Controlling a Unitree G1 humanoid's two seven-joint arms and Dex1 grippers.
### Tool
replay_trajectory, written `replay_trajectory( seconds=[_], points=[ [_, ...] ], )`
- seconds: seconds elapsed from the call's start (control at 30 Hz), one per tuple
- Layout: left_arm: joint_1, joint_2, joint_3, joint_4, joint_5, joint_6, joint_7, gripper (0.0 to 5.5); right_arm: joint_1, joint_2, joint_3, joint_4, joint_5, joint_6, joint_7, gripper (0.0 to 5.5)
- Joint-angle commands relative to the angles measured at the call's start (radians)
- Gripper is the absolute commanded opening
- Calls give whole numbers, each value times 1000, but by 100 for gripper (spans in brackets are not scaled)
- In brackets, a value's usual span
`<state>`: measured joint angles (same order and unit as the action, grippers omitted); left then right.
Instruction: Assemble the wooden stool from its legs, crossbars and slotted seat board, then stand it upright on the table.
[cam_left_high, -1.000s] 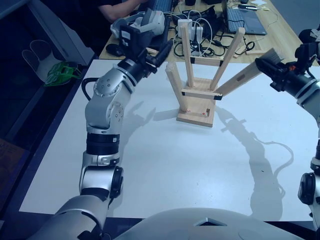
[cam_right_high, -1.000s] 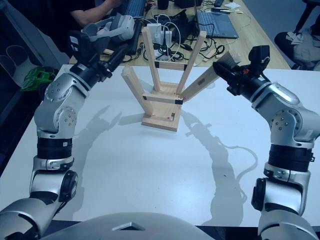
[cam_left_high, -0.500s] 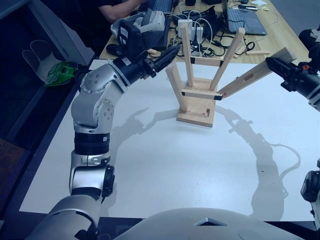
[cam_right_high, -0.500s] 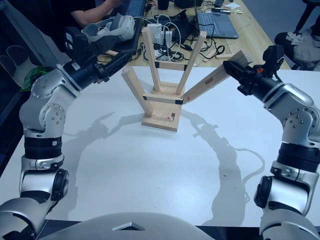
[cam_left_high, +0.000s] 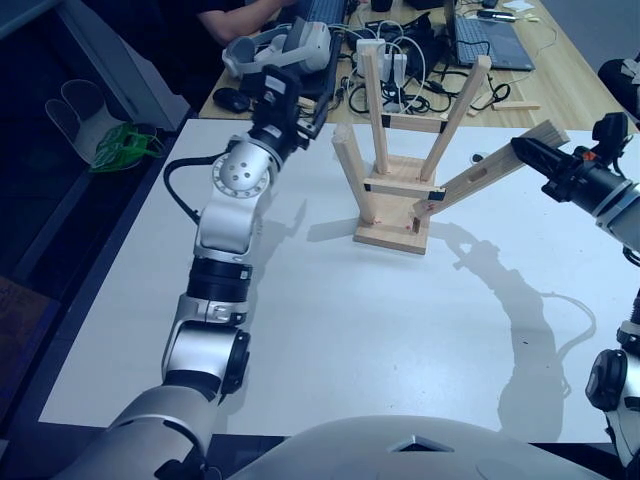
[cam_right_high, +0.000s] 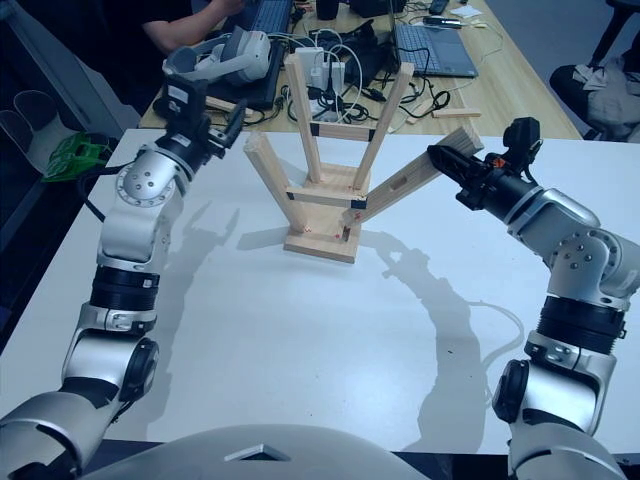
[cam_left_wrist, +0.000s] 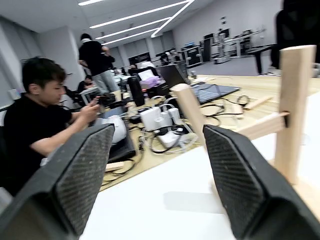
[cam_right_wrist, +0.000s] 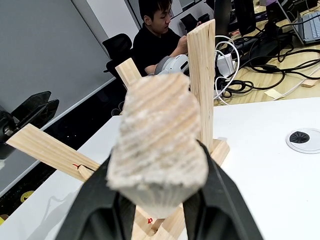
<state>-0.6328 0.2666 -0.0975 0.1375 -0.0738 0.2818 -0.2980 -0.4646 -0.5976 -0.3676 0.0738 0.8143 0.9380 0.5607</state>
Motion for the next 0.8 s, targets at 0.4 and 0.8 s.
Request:
replay_trajectory(
  seconds=[0.4,0.8],
  points=[
    [79,22,-32,-193,-145,198,-287,327,90,-82,80,80,-154,-26,-5,100],
    [103,-7,-32,-239,-194,231,-275,327,-48,-189,247,-7,-186,123,-14,100]
  ],
)
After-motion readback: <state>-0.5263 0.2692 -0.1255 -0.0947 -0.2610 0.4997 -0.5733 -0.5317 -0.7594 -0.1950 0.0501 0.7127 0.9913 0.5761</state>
